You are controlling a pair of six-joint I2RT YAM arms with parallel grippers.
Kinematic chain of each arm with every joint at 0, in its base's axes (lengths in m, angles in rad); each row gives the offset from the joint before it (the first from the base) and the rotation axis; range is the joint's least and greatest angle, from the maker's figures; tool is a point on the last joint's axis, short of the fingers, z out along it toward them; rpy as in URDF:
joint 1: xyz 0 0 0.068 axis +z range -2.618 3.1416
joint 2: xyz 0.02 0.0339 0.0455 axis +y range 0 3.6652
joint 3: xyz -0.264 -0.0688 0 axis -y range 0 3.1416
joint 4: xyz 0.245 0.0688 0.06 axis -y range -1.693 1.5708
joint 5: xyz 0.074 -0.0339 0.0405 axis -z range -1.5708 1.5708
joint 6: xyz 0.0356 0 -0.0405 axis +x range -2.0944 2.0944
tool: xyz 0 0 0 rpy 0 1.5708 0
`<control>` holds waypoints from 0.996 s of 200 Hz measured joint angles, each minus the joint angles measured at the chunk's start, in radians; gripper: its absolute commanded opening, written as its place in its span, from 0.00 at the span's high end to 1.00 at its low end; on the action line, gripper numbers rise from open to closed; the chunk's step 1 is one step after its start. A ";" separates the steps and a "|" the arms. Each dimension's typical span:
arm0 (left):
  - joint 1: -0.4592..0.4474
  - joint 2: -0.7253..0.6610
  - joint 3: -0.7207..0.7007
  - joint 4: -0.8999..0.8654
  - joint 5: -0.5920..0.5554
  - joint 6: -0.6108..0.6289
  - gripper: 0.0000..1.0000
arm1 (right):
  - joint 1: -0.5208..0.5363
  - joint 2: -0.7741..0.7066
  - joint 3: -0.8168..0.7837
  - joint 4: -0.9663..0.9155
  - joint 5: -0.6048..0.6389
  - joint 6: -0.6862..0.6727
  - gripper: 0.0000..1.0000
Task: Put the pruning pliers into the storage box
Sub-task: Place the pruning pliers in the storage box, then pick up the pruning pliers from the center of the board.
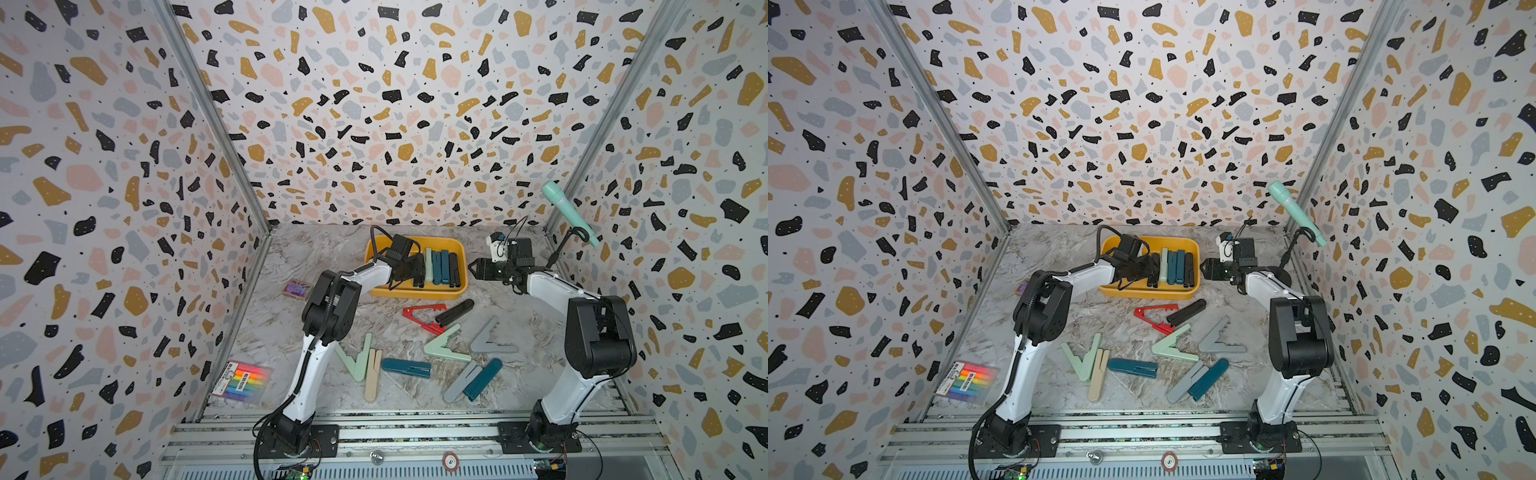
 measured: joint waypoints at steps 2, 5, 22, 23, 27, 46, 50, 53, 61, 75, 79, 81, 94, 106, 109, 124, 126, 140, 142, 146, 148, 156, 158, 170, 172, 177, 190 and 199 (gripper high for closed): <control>0.000 -0.002 -0.001 0.000 -0.001 0.003 0.47 | 0.000 -0.002 -0.003 0.000 0.000 -0.001 0.31; -0.001 -0.007 -0.002 0.000 -0.003 0.004 0.45 | 0.000 -0.006 -0.008 0.000 0.000 -0.002 0.31; -0.009 -0.045 -0.012 -0.003 -0.027 0.031 0.33 | 0.003 -0.032 -0.033 -0.001 0.000 -0.019 0.31; -0.009 -0.047 -0.013 -0.003 -0.029 0.032 0.32 | 0.003 -0.035 -0.035 -0.001 0.000 -0.022 0.31; -0.011 -0.058 -0.016 -0.003 -0.035 0.036 0.30 | 0.005 -0.043 -0.041 -0.001 0.000 -0.027 0.31; -0.021 -0.133 -0.044 0.002 -0.081 0.072 0.21 | 0.034 -0.096 -0.066 -0.003 0.003 -0.074 0.31; -0.022 -0.153 -0.051 0.003 -0.090 0.082 0.18 | 0.046 -0.108 -0.069 -0.003 0.004 -0.086 0.31; -0.023 -0.168 -0.059 0.006 -0.098 0.085 0.17 | 0.053 -0.116 -0.071 -0.004 0.003 -0.093 0.31; -0.024 -0.205 -0.077 0.015 -0.115 0.099 0.12 | 0.081 -0.138 -0.074 -0.007 0.003 -0.116 0.31; -0.028 -0.278 -0.121 0.039 -0.150 0.125 0.00 | 0.137 -0.175 -0.077 -0.010 -0.002 -0.158 0.32; -0.029 -0.299 -0.135 0.045 -0.162 0.131 0.01 | 0.155 -0.184 -0.078 -0.012 -0.001 -0.170 0.32; -0.029 -0.306 -0.140 0.046 -0.166 0.134 0.01 | 0.164 -0.189 -0.078 -0.014 -0.002 -0.177 0.32; -0.031 -0.377 -0.198 0.067 -0.214 0.156 0.00 | 0.232 -0.217 -0.084 -0.027 -0.004 -0.225 0.32; -0.030 -0.452 -0.269 0.084 -0.270 0.177 0.01 | 0.313 -0.235 -0.089 -0.053 -0.004 -0.276 0.32; -0.030 -0.470 -0.285 0.087 -0.283 0.183 0.00 | 0.334 -0.237 -0.090 -0.058 -0.005 -0.286 0.32; -0.026 -0.560 -0.372 0.104 -0.357 0.204 0.00 | 0.454 -0.236 -0.091 -0.101 -0.003 -0.343 0.32; -0.025 -0.571 -0.384 0.107 -0.368 0.207 0.00 | 0.471 -0.236 -0.092 -0.109 -0.001 -0.350 0.32; -0.013 -0.655 -0.463 0.117 -0.436 0.218 0.01 | 0.574 -0.229 -0.096 -0.156 0.008 -0.389 0.32; -0.010 -0.668 -0.475 0.118 -0.446 0.220 0.01 | 0.589 -0.228 -0.097 -0.164 0.009 -0.393 0.32; -0.005 -0.690 -0.497 0.122 -0.461 0.222 0.01 | 0.619 -0.224 -0.099 -0.178 0.012 -0.403 0.32; 0.000 -0.703 -0.509 0.123 -0.472 0.224 0.01 | 0.632 -0.222 -0.100 -0.185 0.013 -0.407 0.32; 0.016 -0.748 -0.551 0.130 -0.500 0.227 0.01 | 0.682 -0.214 -0.105 -0.212 0.019 -0.418 0.32; 0.022 -0.759 -0.563 0.132 -0.505 0.228 0.01 | 0.692 -0.212 -0.107 -0.219 0.019 -0.423 0.32; 0.061 -0.824 -0.623 0.137 -0.541 0.230 0.01 | 0.739 -0.201 -0.117 -0.251 0.029 -0.434 0.31; 0.068 -0.832 -0.632 0.138 -0.545 0.231 0.00 | 0.744 -0.198 -0.119 -0.256 0.031 -0.435 0.31; 0.085 -0.853 -0.652 0.138 -0.555 0.230 0.00 | 0.758 -0.193 -0.122 -0.268 0.033 -0.438 0.31; 0.129 -0.891 -0.693 0.138 -0.572 0.229 0.01 | 0.795 -0.174 -0.124 -0.295 0.050 -0.449 0.30; 0.157 -0.905 -0.713 0.137 -0.582 0.227 0.01 | 0.820 -0.158 -0.124 -0.306 0.058 -0.454 0.30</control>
